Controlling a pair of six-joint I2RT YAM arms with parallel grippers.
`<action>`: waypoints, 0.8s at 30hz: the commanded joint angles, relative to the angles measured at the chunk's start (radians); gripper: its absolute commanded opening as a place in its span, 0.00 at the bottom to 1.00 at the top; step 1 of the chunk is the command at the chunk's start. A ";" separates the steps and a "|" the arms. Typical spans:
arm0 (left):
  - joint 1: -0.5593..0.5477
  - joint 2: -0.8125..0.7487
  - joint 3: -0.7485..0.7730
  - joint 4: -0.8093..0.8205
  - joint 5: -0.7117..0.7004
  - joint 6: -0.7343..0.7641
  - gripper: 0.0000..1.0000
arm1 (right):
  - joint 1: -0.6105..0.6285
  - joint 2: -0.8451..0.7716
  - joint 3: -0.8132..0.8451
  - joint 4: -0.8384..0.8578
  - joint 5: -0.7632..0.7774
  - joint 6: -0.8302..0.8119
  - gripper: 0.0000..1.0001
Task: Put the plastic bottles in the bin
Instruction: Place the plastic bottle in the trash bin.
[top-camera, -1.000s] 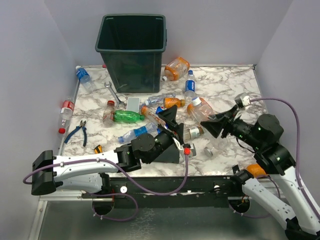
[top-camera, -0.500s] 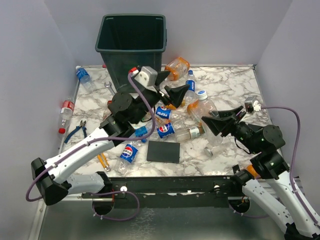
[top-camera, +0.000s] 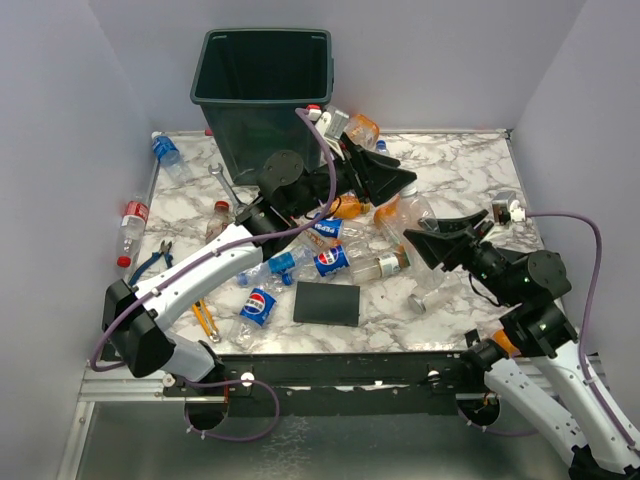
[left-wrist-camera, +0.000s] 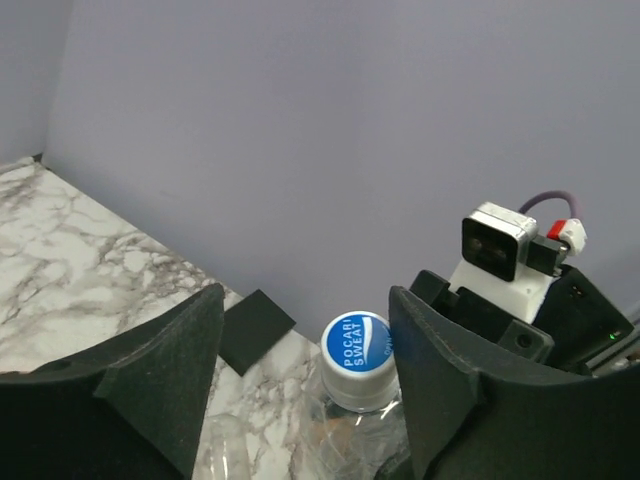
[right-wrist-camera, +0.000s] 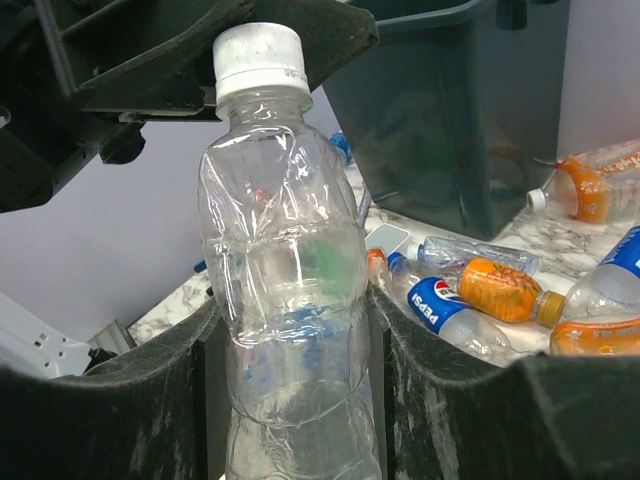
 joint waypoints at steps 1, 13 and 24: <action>-0.006 0.015 0.029 0.016 0.122 -0.059 0.61 | -0.001 0.007 -0.009 0.060 -0.009 0.008 0.34; -0.007 0.018 -0.018 0.066 0.186 -0.099 0.67 | -0.001 0.038 -0.017 0.101 0.021 0.020 0.34; -0.006 -0.016 -0.018 0.096 0.095 -0.032 0.11 | -0.001 0.059 0.015 0.033 -0.023 0.024 0.75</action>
